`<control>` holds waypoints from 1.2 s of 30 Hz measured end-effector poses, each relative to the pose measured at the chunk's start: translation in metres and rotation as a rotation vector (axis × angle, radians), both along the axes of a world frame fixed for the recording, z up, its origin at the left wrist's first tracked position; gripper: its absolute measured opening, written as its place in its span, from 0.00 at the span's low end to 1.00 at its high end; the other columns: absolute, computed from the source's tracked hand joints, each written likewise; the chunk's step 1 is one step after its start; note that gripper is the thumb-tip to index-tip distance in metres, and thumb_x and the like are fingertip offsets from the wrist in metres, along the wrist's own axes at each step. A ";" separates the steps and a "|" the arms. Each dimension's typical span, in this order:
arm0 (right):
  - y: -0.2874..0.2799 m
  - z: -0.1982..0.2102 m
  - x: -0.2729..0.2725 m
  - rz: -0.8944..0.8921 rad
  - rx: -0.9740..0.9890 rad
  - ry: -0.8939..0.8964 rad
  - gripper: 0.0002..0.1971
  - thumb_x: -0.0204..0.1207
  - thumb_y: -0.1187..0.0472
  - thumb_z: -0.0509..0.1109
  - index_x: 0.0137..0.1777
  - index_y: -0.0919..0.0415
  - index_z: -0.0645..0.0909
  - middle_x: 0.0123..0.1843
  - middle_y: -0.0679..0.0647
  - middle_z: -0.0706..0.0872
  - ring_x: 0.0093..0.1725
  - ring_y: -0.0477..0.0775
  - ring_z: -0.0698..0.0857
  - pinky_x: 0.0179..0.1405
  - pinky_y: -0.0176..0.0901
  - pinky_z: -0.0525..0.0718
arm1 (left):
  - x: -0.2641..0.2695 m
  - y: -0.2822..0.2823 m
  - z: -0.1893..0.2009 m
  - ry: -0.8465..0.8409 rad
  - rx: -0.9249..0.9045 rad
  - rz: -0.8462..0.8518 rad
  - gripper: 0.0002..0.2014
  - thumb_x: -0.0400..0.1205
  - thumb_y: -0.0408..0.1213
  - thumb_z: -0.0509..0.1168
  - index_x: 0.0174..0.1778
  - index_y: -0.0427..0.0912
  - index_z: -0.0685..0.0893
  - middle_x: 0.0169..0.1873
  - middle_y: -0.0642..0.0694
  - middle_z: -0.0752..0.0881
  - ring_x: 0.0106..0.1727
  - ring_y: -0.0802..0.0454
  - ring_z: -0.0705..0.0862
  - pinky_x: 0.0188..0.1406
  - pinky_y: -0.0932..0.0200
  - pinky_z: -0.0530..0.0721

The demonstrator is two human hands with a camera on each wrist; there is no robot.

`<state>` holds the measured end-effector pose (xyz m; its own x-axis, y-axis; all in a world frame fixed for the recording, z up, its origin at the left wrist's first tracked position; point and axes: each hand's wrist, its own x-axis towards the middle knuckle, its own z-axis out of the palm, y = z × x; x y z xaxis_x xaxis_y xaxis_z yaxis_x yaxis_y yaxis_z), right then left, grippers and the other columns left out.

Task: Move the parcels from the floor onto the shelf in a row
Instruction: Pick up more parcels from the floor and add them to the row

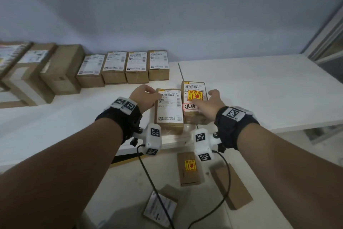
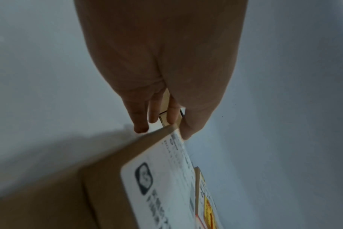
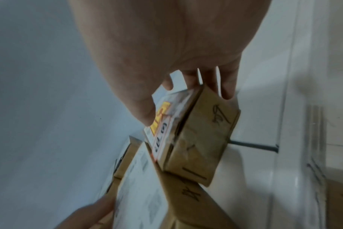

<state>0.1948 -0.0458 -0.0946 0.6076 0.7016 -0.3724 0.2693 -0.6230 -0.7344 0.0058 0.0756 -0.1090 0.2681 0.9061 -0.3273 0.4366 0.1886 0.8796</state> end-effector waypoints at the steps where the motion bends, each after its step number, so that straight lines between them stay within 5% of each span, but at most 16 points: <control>1: -0.002 0.004 0.004 -0.008 -0.006 0.018 0.38 0.70 0.50 0.72 0.77 0.54 0.58 0.65 0.59 0.79 0.55 0.60 0.82 0.56 0.54 0.85 | -0.001 -0.003 0.007 0.054 0.011 -0.016 0.14 0.72 0.43 0.76 0.47 0.42 0.80 0.48 0.38 0.89 0.50 0.38 0.90 0.56 0.40 0.89; 5: -0.021 0.016 0.017 -0.025 -0.076 0.100 0.34 0.74 0.55 0.70 0.78 0.51 0.59 0.58 0.58 0.79 0.50 0.60 0.83 0.40 0.49 0.88 | -0.009 -0.024 0.032 0.319 -0.122 -0.152 0.17 0.78 0.45 0.73 0.54 0.40 0.76 0.48 0.39 0.87 0.42 0.41 0.90 0.38 0.47 0.91; 9: -0.031 0.013 0.013 0.030 -0.012 0.216 0.35 0.75 0.59 0.72 0.79 0.48 0.60 0.64 0.58 0.79 0.55 0.62 0.86 0.44 0.54 0.91 | -0.005 -0.046 0.028 0.258 -0.317 -0.325 0.26 0.68 0.43 0.80 0.58 0.35 0.85 0.50 0.36 0.92 0.51 0.37 0.91 0.55 0.37 0.88; 12: -0.027 0.000 0.016 0.037 0.036 0.114 0.34 0.71 0.63 0.72 0.75 0.46 0.63 0.60 0.56 0.82 0.50 0.60 0.88 0.47 0.57 0.91 | 0.015 -0.054 0.023 0.206 -0.142 -0.258 0.17 0.75 0.35 0.77 0.55 0.35 0.80 0.51 0.36 0.90 0.49 0.38 0.91 0.51 0.42 0.90; 14: -0.021 -0.005 0.026 0.006 0.066 0.073 0.37 0.67 0.63 0.73 0.75 0.46 0.64 0.62 0.56 0.83 0.50 0.58 0.87 0.46 0.53 0.91 | 0.031 -0.052 0.021 0.238 -0.004 -0.257 0.17 0.77 0.34 0.74 0.53 0.44 0.72 0.48 0.40 0.88 0.44 0.42 0.90 0.44 0.48 0.91; 18: 0.001 -0.007 0.055 -0.024 0.126 0.033 0.33 0.72 0.64 0.69 0.77 0.52 0.65 0.63 0.58 0.82 0.52 0.58 0.85 0.44 0.49 0.88 | 0.063 -0.030 0.019 0.385 0.258 -0.368 0.13 0.77 0.37 0.73 0.48 0.50 0.74 0.51 0.45 0.85 0.42 0.49 0.82 0.38 0.56 0.80; 21: 0.031 0.000 0.074 0.019 0.099 0.005 0.29 0.76 0.63 0.65 0.78 0.56 0.66 0.66 0.58 0.79 0.58 0.61 0.84 0.56 0.53 0.87 | 0.084 -0.004 0.021 0.429 0.312 -0.338 0.15 0.78 0.36 0.73 0.59 0.49 0.80 0.55 0.48 0.81 0.47 0.50 0.81 0.41 0.58 0.80; 24: 0.061 0.006 0.086 0.105 0.079 -0.091 0.22 0.76 0.65 0.62 0.72 0.60 0.74 0.65 0.62 0.82 0.61 0.64 0.84 0.63 0.57 0.84 | 0.096 0.020 0.026 0.427 0.337 -0.323 0.19 0.79 0.37 0.71 0.67 0.47 0.81 0.61 0.47 0.82 0.52 0.50 0.82 0.54 0.57 0.84; 27: 0.087 0.003 0.094 0.116 0.079 -0.125 0.24 0.77 0.65 0.61 0.74 0.62 0.73 0.68 0.62 0.81 0.65 0.64 0.82 0.66 0.56 0.82 | 0.106 0.034 0.030 0.497 0.449 -0.349 0.15 0.84 0.36 0.64 0.67 0.41 0.84 0.65 0.44 0.82 0.57 0.49 0.82 0.63 0.56 0.83; 29: 0.100 0.000 0.099 0.103 0.100 -0.114 0.25 0.77 0.65 0.61 0.76 0.61 0.71 0.70 0.60 0.79 0.66 0.63 0.81 0.68 0.55 0.80 | 0.113 0.040 0.030 0.558 0.554 -0.398 0.13 0.86 0.35 0.60 0.62 0.36 0.85 0.63 0.42 0.81 0.57 0.48 0.82 0.55 0.60 0.84; 32: 0.115 -0.005 0.103 0.108 0.106 -0.150 0.23 0.79 0.64 0.61 0.75 0.62 0.71 0.65 0.58 0.80 0.65 0.62 0.80 0.63 0.46 0.79 | 0.119 0.045 0.025 0.571 0.612 -0.460 0.10 0.86 0.33 0.56 0.41 0.37 0.78 0.50 0.42 0.80 0.46 0.51 0.78 0.36 0.67 0.72; 36: 0.129 -0.006 0.101 0.120 0.089 -0.189 0.14 0.76 0.63 0.63 0.60 0.65 0.79 0.51 0.60 0.84 0.50 0.62 0.83 0.40 0.40 0.75 | 0.119 0.053 0.025 0.636 0.655 -0.487 0.11 0.86 0.33 0.56 0.46 0.35 0.82 0.53 0.39 0.82 0.50 0.48 0.81 0.41 0.63 0.73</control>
